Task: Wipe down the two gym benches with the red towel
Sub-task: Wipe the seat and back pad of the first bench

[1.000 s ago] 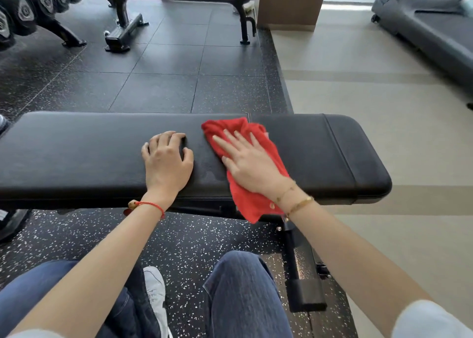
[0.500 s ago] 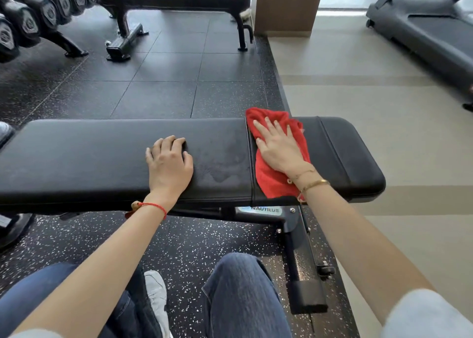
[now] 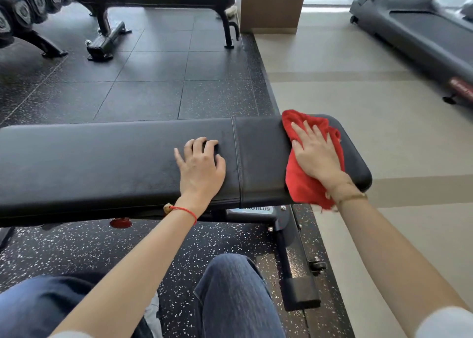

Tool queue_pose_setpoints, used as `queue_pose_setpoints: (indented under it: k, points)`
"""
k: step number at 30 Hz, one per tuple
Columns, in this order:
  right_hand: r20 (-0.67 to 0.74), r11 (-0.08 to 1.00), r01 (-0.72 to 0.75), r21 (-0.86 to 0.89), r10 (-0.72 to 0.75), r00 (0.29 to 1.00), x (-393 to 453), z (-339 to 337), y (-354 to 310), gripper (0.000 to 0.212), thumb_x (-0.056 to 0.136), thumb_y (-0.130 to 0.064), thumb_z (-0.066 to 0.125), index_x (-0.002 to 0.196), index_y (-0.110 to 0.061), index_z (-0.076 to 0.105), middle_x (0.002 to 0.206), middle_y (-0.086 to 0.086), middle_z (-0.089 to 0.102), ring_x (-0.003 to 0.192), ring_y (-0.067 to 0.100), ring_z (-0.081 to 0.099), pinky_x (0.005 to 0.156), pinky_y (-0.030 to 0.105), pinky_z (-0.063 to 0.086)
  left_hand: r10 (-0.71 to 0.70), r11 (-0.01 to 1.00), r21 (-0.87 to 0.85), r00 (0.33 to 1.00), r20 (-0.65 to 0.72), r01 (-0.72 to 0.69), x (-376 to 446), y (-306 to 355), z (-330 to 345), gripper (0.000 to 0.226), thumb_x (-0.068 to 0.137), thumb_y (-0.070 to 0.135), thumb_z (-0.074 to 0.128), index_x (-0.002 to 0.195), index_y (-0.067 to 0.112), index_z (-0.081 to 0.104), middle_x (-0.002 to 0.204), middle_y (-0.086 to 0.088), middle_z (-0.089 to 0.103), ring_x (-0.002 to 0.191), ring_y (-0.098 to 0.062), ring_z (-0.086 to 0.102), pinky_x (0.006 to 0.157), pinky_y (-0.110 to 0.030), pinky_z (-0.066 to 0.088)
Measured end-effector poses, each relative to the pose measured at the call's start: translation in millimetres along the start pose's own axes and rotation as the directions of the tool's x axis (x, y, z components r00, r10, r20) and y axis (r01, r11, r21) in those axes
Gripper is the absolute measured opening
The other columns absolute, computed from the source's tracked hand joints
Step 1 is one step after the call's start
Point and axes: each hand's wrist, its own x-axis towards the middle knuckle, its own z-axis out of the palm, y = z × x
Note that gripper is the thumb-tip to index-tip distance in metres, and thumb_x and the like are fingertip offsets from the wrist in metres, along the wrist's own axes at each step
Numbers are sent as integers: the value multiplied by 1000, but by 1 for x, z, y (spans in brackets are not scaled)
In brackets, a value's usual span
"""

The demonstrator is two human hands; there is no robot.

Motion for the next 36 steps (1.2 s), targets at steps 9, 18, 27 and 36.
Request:
queue_pose_setpoints:
  k: [9,18,27,36]
  points:
    - [-75,996,82,-32,-84,994,-59,1,4,54,102,-31,36,154,-35,22,163,0,19,150,25,16,121,46,5,32,999,-12,998,-62,-33,-2,-8,5,37,95,31,49,131,25,56,142,-1,50,138,-23,36,119,-58,16]
    - [-16,984,-176,42,177,984,-12,-11,43,53,103,-33,29,155,-34,18,164,3,11,151,25,10,122,44,1,34,998,45,999,-34,-33,-3,-5,6,39,97,28,45,135,22,52,145,-4,47,140,-26,33,118,-61,17]
    - [60,990,113,80,-118,991,40,0,-40,51,104,-29,31,154,-25,23,163,6,14,150,27,15,121,46,6,24,998,66,1000,-20,-23,-3,-2,5,39,96,28,43,134,23,51,143,-4,47,139,-26,33,118,-61,17]
    - [41,886,450,113,-456,889,-45,16,-75,52,103,-33,35,153,-37,22,162,-8,17,150,14,12,123,40,1,36,997,-66,993,-110,-44,-2,-32,-15,31,90,16,54,118,13,66,129,-7,61,127,-27,48,109,-43,33]
